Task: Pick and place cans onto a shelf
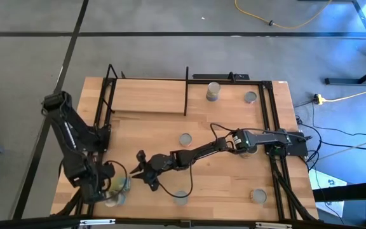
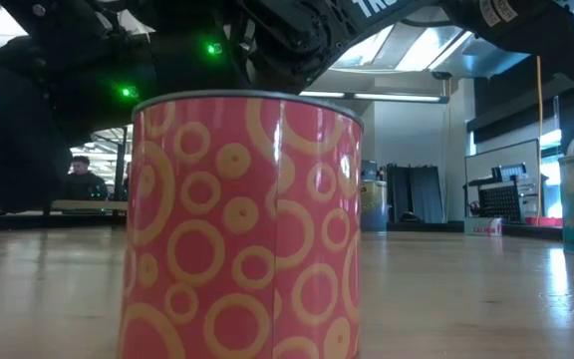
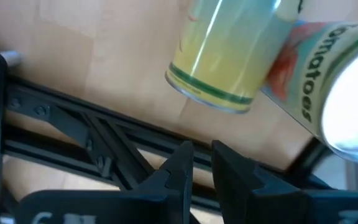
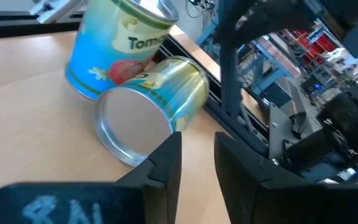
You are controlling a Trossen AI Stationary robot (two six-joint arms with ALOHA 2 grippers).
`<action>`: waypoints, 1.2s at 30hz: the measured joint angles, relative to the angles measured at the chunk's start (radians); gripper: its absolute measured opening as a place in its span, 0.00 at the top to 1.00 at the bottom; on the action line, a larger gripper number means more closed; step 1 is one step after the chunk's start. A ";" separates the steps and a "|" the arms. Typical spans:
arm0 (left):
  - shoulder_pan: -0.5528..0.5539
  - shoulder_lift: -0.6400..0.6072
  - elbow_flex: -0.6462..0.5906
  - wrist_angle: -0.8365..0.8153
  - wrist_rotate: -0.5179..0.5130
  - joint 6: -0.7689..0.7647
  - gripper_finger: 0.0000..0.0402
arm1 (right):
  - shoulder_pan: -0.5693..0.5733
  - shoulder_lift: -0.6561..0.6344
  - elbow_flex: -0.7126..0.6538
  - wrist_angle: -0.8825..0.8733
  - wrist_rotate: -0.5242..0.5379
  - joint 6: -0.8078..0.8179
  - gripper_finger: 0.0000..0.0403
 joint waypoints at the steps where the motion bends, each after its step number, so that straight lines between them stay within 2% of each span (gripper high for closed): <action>1: -0.005 0.007 0.000 0.000 -0.014 0.000 0.87 | 0.000 0.000 0.000 -0.011 -0.023 0.000 0.76; 6: -0.023 0.026 0.000 -0.003 -0.072 0.000 0.87 | 0.000 0.000 0.000 -0.045 -0.069 -0.002 0.76; 29: -0.132 0.163 0.000 0.006 -0.121 0.002 0.87 | 0.000 0.000 0.000 -0.042 -0.069 -0.003 0.76; 36: -0.131 0.199 0.000 0.057 -0.193 0.043 0.87 | 0.000 0.000 0.000 -0.042 -0.069 -0.003 0.76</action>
